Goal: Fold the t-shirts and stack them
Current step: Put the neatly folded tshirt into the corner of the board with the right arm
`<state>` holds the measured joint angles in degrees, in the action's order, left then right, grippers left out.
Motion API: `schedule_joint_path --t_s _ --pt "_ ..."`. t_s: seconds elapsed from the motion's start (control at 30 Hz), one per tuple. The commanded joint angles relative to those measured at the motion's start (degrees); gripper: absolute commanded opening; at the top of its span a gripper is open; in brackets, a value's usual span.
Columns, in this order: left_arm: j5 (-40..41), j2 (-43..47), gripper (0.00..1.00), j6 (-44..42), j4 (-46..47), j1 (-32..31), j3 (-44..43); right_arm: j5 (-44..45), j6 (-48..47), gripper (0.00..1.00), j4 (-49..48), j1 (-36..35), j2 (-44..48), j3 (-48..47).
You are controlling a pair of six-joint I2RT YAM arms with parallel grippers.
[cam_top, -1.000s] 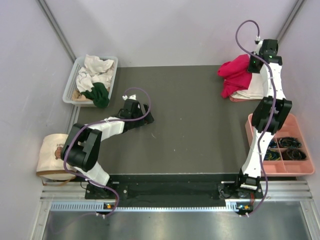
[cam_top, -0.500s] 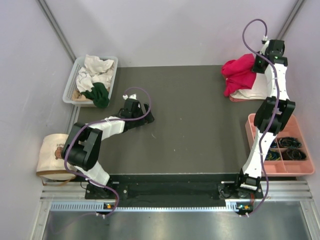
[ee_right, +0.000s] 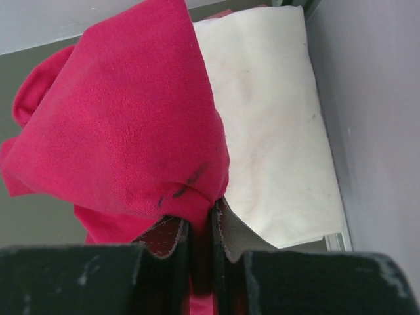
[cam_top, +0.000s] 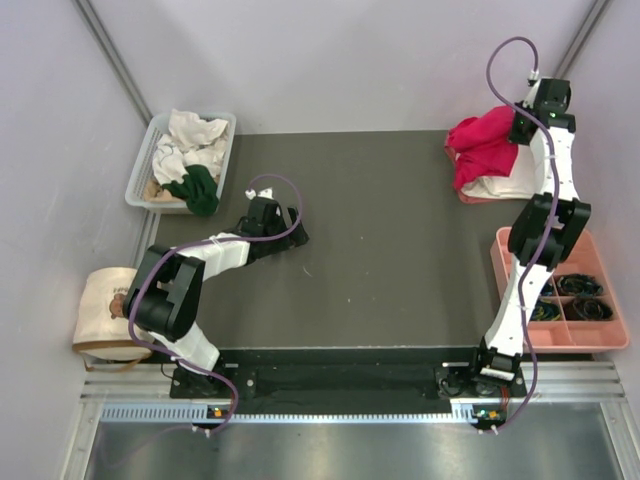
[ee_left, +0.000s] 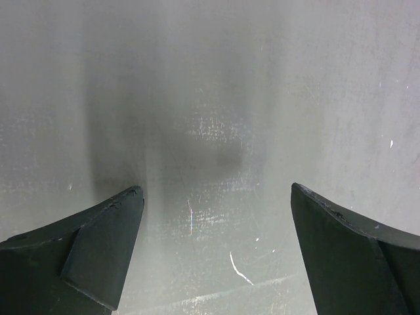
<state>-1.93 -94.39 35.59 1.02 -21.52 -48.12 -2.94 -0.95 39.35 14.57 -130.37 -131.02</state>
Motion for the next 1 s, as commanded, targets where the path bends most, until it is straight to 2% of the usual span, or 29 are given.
schedule_joint_path --t_s 0.0,0.33,0.37,0.4,0.43,0.47,0.5,0.57,0.67,0.77,0.97 --pt "-1.05 -3.43 0.99 0.35 -5.41 -0.02 1.19 4.78 0.51 0.00 -4.37 2.30 0.90 -1.25" --pt "-1.58 -4.31 0.99 0.18 -5.67 -0.02 0.04 8.47 3.67 0.00 -4.02 4.77 -2.52 -0.64" --pt "-1.67 -4.40 0.99 0.18 -5.76 -0.02 0.13 8.48 4.20 0.07 -3.76 4.86 -2.96 -0.90" --pt "-1.67 -4.31 0.99 0.09 -5.85 -0.02 0.04 8.39 4.55 0.19 -3.24 5.03 -3.49 -1.34" --pt "-1.58 -4.40 0.99 0.09 -5.85 -0.02 0.13 8.39 4.90 0.37 -3.14 5.03 -4.27 -1.69" --pt "-1.49 -4.40 0.99 0.18 -5.85 -0.02 0.22 8.30 5.78 0.68 -3.14 5.03 -4.37 -2.04" --pt "-1.49 -4.40 0.99 0.09 -5.85 -0.02 0.22 8.13 6.22 0.73 -3.14 5.03 -4.28 -2.04" --pt "-1.41 -4.49 0.99 0.09 -5.85 -0.02 0.39 5.94 7.53 0.81 -4.28 5.03 -2.71 -1.17" --pt "-1.49 -4.14 0.99 0.35 -5.33 -0.02 0.74 0.86 8.68 0.86 -6.22 5.03 0.54 0.33" --pt "-1.75 -4.22 0.99 0.79 -4.80 -0.02 1.18 -4.51 9.65 0.90 -7.27 4.60 3.18 1.38" --pt "-2.46 -4.14 0.99 1.41 -3.65 -0.02 2.15 -7.86 10.61 0.92 -10.35 2.14 11.18 7.44"
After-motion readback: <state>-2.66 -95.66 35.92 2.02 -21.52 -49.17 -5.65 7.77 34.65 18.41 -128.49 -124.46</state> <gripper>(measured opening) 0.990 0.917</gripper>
